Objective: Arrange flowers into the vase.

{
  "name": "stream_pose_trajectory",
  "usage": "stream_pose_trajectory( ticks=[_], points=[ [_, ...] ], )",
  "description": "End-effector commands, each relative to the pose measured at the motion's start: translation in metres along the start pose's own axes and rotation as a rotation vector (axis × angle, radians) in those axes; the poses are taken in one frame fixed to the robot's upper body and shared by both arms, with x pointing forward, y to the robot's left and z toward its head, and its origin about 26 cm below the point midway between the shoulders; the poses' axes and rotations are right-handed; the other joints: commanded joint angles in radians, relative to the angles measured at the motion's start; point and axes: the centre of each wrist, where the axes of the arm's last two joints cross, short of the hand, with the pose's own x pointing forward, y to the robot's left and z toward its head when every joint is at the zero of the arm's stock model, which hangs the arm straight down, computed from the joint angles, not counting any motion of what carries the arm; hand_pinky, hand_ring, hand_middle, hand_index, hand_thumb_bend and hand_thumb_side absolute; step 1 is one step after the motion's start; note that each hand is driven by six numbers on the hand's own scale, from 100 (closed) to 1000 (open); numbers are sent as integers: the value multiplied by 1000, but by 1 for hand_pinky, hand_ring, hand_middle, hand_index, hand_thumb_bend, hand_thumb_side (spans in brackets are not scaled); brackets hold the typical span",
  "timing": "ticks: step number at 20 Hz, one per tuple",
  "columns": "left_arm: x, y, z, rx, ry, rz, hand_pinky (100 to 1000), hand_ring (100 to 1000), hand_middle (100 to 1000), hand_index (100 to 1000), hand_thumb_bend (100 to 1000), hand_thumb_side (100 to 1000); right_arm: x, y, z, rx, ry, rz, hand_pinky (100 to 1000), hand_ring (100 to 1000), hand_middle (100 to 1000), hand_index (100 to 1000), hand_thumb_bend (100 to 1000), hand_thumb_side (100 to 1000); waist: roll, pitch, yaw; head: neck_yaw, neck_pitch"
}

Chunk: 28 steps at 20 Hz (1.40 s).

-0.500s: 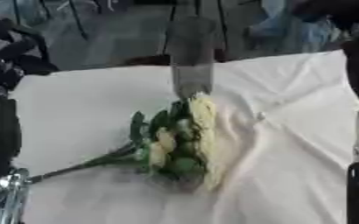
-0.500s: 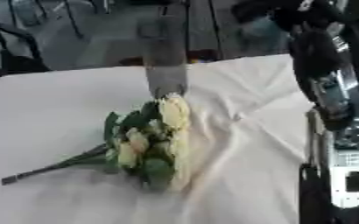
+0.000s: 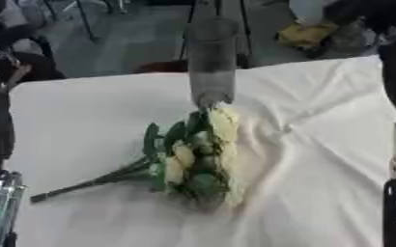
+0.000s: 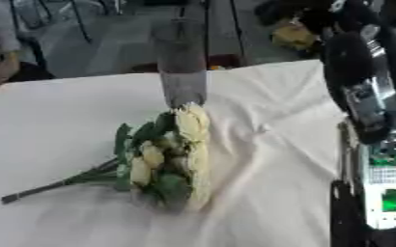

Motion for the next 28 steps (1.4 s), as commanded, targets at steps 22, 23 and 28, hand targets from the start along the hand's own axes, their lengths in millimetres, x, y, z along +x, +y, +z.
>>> stream_pose_trajectory(
  ticks=[22, 23, 28],
  points=[
    [-20, 22, -74, -680, 140, -667, 823, 958, 998, 1000, 115, 990, 5, 1, -4, 12, -21, -9, 735, 717, 609, 822, 223, 1000, -1, -38, -32, 10, -1],
    [-21, 19, -74, -716, 141, -682, 824, 959, 998, 1000, 132, 999, 5, 1, -4, 14, -21, -10, 735, 717, 609, 822, 223, 1000, -1, -37, -34, 10, -2],
    [-32, 10, -69, -846, 191, -723, 840, 962, 1000, 1000, 266, 1000, 5, 1, -5, 21, -23, -10, 736, 717, 608, 822, 226, 1000, -1, -34, -36, 7, -8]
  ],
)
